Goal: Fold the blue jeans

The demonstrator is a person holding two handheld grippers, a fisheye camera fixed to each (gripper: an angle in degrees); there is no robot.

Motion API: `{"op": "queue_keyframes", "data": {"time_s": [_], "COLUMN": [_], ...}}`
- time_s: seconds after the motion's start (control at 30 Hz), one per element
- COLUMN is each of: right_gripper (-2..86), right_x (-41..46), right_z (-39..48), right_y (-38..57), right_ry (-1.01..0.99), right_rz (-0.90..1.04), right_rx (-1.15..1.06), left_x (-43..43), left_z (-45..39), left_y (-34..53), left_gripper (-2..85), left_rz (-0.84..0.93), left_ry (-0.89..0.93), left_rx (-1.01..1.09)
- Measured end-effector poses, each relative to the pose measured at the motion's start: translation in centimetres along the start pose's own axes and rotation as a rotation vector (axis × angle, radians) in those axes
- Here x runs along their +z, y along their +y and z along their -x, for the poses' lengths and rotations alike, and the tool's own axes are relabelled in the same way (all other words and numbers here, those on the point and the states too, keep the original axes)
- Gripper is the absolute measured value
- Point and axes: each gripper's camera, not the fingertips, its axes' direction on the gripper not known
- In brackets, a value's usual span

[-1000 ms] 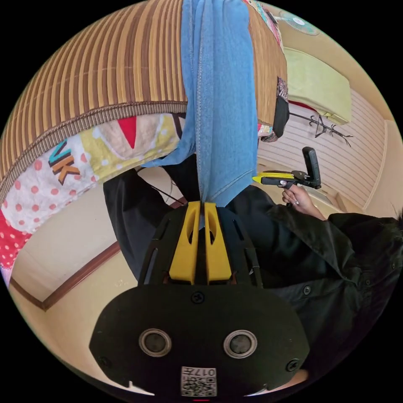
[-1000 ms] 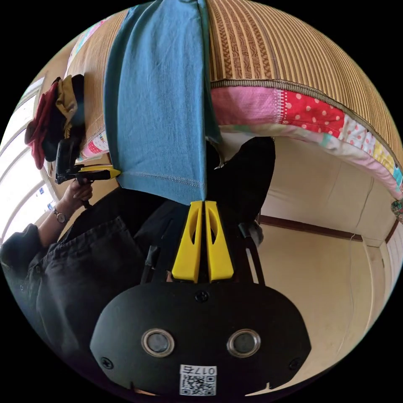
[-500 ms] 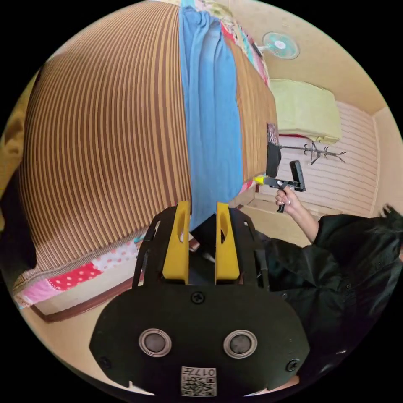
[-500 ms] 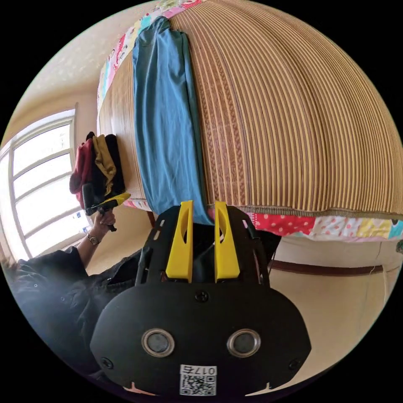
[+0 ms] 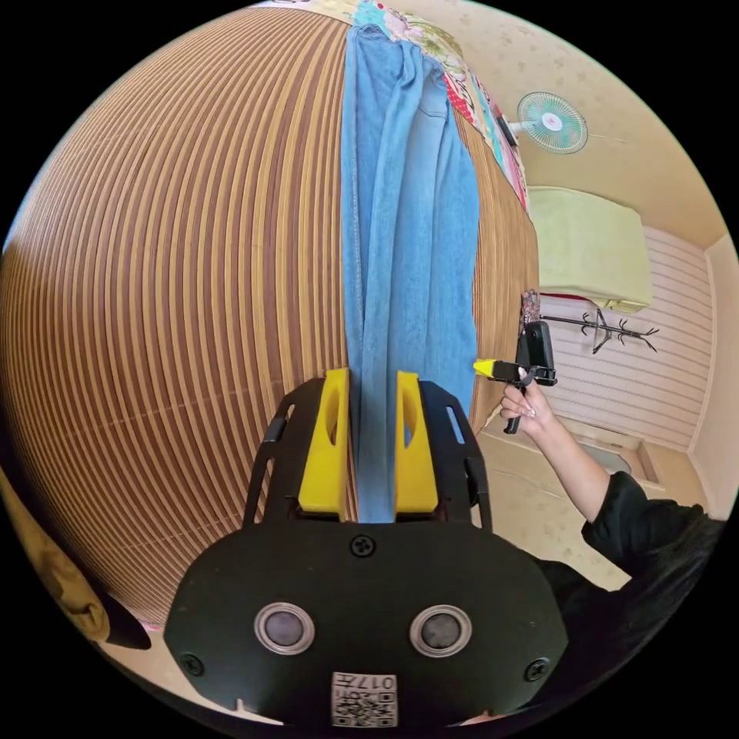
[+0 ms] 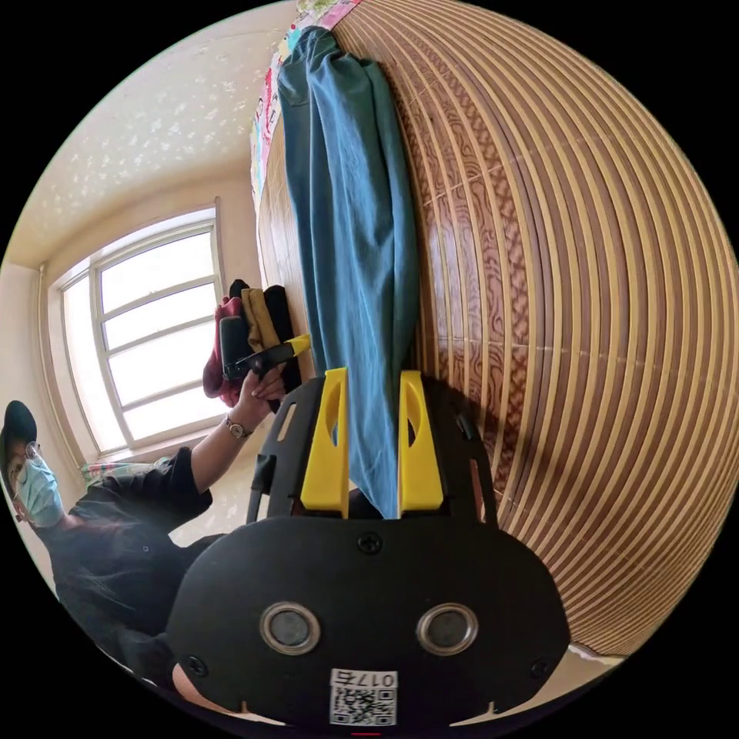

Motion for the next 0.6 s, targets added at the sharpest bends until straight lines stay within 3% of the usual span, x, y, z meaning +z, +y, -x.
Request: {"op": "queue_keyframes", "data": {"time_s": [0.07, 0.23, 0.3, 0.43, 0.6], "right_gripper": [5.4, 2.9, 2.6, 2.2, 2.0], "right_x": [0.2, -1.6, -2.4, -4.7, -9.1], "right_z": [-0.8, -1.2, -0.3, 5.0, 13.4], "right_y": [1.3, 6.4, 8.6, 14.8, 23.2], "right_ry": [-0.022, -0.227, -0.277, -0.33, -0.458], "right_rz": [-0.009, -0.116, -0.143, -0.164, -0.268], "right_rx": [0.025, -0.008, -0.044, -0.233, -0.51], "left_x": [0.1, -0.5, -1.4, -4.8, -11.8], "left_z": [-0.1, 0.1, -0.1, -2.3, -8.2], "left_y": [0.6, 2.4, 3.4, 7.1, 13.5], "left_gripper": [3.5, 0.1, -0.3, -0.6, -0.7], "left_rz": [-0.012, 0.011, -0.002, -0.065, -0.196], "left_ry": [-0.042, 0.082, 0.16, 0.496, 0.66], "left_rx": [-0.028, -0.017, 0.001, 0.124, 0.33]}}
